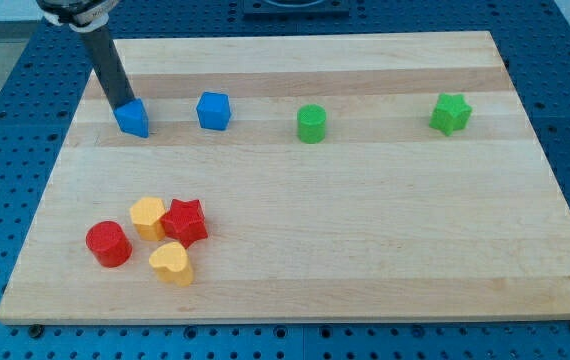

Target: Slightly push the blue triangle downwards

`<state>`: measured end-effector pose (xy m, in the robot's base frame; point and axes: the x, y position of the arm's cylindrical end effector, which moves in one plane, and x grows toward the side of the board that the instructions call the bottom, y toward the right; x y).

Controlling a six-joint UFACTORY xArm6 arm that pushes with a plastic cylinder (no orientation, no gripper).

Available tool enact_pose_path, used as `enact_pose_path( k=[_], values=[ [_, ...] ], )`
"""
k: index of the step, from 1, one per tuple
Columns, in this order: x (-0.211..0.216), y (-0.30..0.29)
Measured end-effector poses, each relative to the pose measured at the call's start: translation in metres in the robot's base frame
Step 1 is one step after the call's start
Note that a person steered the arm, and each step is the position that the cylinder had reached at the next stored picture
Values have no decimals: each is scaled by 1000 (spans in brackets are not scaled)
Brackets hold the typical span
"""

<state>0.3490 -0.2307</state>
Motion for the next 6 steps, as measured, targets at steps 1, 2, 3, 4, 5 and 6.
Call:
enact_pose_path(
  k=[1,2,3,4,5,6],
  values=[
    [20,0],
    [29,-4],
    [34,-9],
    [41,-10],
    [45,-9],
    [45,3]
  ],
)
